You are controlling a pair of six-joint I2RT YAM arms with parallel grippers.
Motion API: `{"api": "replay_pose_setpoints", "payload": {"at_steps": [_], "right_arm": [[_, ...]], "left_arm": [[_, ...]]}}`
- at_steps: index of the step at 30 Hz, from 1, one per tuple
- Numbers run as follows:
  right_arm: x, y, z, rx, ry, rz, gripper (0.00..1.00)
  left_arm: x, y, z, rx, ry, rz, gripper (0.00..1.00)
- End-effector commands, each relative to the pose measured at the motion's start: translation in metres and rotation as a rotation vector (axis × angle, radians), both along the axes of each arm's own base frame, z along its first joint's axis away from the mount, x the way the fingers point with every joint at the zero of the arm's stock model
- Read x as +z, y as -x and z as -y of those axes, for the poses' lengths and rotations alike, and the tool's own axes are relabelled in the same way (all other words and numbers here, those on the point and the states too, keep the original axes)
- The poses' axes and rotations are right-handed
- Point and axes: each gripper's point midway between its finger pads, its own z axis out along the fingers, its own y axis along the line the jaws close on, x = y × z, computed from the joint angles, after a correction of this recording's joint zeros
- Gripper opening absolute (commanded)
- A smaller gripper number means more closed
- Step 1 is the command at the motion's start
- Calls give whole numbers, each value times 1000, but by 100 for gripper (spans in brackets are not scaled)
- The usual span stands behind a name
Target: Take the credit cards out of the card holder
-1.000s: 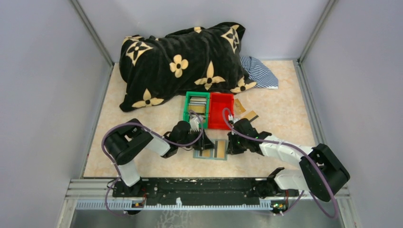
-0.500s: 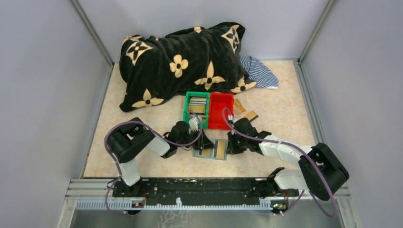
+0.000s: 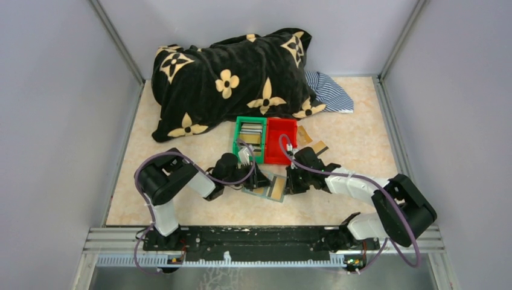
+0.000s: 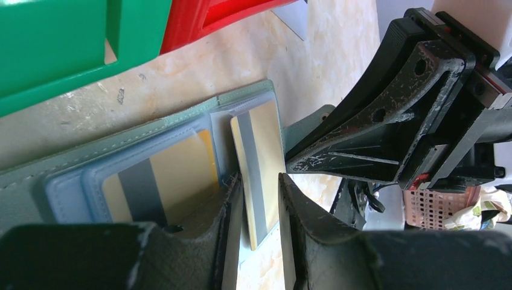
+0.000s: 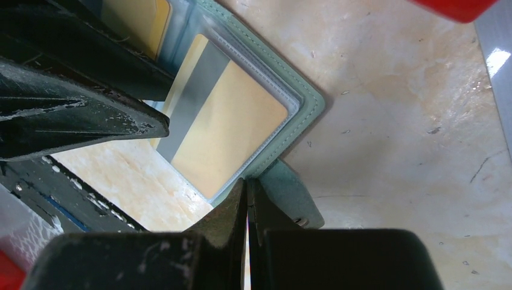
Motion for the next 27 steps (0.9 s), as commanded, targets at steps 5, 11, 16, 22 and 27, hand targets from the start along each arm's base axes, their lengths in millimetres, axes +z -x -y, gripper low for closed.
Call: {"api": "replay_pose_setpoints", "payload": {"at_steps": [5, 11, 16, 22, 27], "right_arm": [[-15, -8, -2, 1, 14, 34, 0], [-16, -9, -2, -3, 12, 33, 0], [-18, -9, -2, -1, 20, 30, 0], [-19, -10, -3, 1, 16, 28, 0], [-10, -11, -3, 1, 9, 41, 0]], "left_arm": [[8, 32, 14, -157, 118, -64, 34], [14, 41, 17, -241, 232, -93, 40], [14, 44, 17, -280, 234, -87, 40], [7, 43, 10, -260, 186, -90, 33], [0, 42, 6, -251, 177, -115, 32]]}}
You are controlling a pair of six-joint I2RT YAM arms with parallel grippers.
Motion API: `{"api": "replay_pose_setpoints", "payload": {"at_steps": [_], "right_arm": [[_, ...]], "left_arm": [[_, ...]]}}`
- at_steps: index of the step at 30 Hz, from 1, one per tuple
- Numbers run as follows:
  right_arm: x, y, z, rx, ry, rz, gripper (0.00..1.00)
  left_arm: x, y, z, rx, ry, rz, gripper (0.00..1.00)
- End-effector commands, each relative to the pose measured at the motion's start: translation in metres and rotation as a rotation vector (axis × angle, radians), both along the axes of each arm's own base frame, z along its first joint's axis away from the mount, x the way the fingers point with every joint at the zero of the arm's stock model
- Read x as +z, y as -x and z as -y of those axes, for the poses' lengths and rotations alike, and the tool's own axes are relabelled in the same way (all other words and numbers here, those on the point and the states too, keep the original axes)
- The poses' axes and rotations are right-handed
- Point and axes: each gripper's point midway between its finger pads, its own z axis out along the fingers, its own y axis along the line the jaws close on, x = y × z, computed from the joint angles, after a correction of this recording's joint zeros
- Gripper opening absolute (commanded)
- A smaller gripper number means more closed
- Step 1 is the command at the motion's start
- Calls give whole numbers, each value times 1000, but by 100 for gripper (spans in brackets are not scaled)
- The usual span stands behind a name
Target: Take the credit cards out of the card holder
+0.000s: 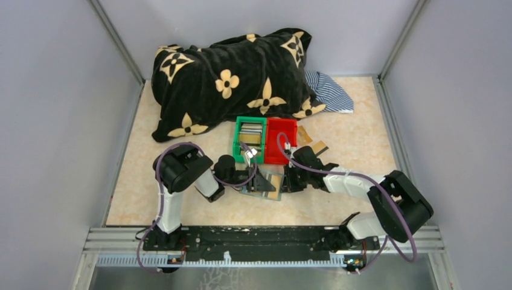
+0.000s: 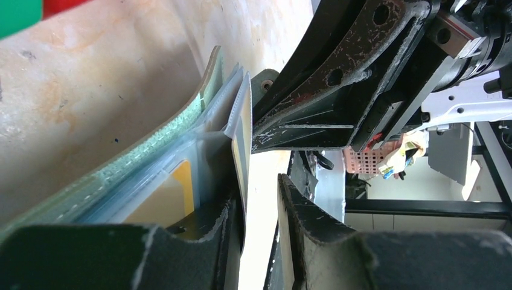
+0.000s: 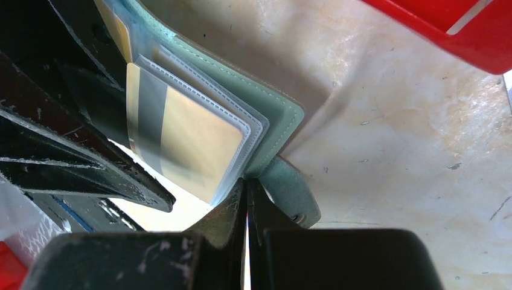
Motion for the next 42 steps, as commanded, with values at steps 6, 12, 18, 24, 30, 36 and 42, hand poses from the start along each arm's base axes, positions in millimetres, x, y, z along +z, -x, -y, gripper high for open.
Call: {"api": "replay_pose_setpoints", "payload": {"at_steps": [6, 12, 18, 24, 30, 36, 42], "right_arm": [[30, 2, 7, 30, -6, 90, 0], [67, 3, 7, 48, -59, 171, 0], [49, 0, -2, 65, -65, 132, 0], [35, -2, -9, 74, -85, 111, 0], [30, -3, -10, 78, -81, 103, 0], [11, 3, -5, 76, -53, 63, 0], [-3, 11, 3, 70, -21, 28, 0]], "left_arm": [[-17, 10, -5, -40, -53, -44, 28], [-21, 8, -5, -34, -65, -60, 27], [-21, 8, -4, -37, -61, -63, 30], [-22, 8, -5, -38, -63, -66, 30], [-22, 9, -4, -44, -60, -71, 30], [-20, 9, -5, -45, -54, -76, 30], [-20, 8, -5, -46, -50, -74, 30]]}}
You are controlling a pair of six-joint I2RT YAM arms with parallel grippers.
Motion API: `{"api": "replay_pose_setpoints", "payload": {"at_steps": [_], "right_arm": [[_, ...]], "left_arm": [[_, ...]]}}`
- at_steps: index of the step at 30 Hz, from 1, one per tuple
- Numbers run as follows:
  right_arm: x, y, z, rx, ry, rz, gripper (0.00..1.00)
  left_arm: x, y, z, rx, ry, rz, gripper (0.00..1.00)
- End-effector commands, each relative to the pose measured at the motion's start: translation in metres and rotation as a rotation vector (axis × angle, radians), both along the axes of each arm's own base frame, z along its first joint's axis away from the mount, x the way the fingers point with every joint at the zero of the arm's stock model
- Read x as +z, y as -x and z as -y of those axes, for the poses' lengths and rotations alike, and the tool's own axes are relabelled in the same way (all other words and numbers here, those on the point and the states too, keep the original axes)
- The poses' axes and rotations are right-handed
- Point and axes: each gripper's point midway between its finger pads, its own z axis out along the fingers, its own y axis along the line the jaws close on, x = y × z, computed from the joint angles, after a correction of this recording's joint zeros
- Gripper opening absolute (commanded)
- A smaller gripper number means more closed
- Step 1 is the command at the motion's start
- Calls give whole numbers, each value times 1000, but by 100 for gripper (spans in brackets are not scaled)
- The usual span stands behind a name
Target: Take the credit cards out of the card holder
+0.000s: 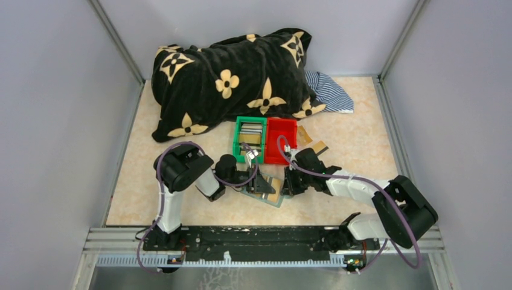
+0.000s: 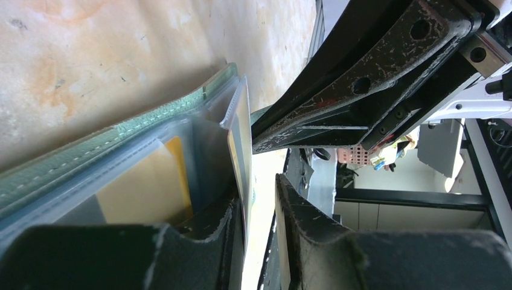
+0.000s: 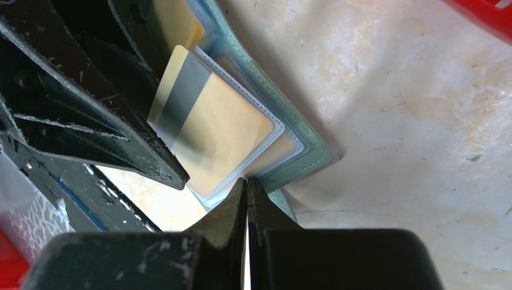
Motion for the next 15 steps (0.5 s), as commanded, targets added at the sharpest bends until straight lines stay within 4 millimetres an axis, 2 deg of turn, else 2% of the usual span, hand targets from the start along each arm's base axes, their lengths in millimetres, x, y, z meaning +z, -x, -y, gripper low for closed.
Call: {"api": "replay_pose_setpoints", "payload": {"at_steps": [1, 7, 15], "right_arm": [[-11, 2, 2, 4, 13, -6, 0], [-15, -1, 1, -4, 19, -16, 0], [-42, 10, 10, -13, 88, -99, 0]], "left_arm": [[-13, 3, -3, -14, -28, -17, 30], [-13, 3, -4, -16, -26, -17, 30], [-8, 1, -9, -20, -30, -12, 31]]}}
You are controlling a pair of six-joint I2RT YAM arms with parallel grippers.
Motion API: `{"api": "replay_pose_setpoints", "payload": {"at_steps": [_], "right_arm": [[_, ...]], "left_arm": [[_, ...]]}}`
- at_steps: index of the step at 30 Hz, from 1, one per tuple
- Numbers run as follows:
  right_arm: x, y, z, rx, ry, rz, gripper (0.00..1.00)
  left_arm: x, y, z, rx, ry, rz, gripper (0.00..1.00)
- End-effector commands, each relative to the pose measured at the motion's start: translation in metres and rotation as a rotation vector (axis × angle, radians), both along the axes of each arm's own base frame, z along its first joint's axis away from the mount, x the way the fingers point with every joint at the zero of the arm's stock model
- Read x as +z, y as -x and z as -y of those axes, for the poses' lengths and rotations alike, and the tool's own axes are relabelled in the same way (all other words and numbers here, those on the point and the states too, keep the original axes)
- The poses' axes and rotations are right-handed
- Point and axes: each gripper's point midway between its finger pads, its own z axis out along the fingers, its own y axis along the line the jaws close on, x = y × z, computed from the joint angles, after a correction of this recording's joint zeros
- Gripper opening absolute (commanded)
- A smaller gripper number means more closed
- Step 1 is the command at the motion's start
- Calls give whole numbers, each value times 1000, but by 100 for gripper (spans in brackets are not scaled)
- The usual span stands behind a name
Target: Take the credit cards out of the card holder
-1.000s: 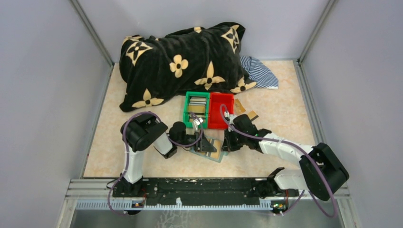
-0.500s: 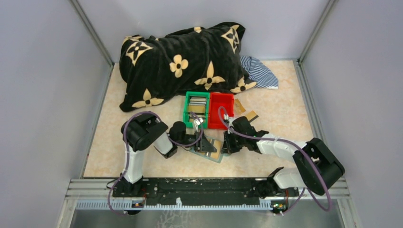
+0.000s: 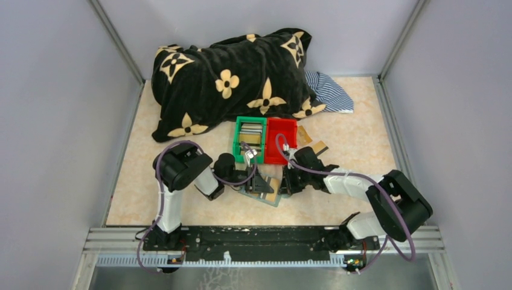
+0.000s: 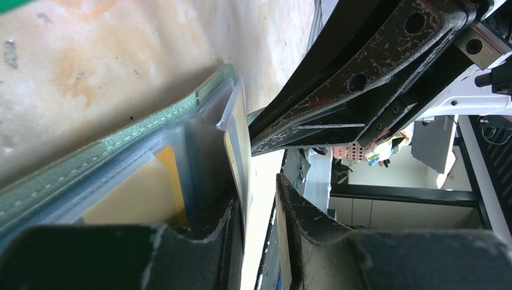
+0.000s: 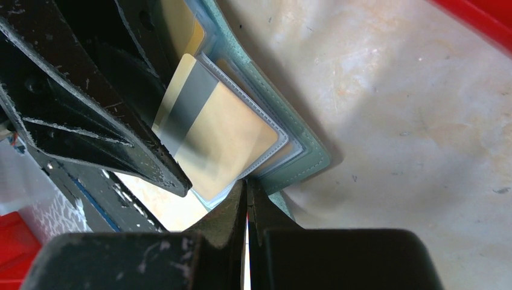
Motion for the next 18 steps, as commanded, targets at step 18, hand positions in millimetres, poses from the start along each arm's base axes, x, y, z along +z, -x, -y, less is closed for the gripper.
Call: {"api": "replay_pose_setpoints", "payload": {"at_steps": [18], "right_arm": [[-55, 25, 35, -41, 198, -141, 0]], "left_arm": [[-17, -14, -35, 45, -65, 0, 32]]}}
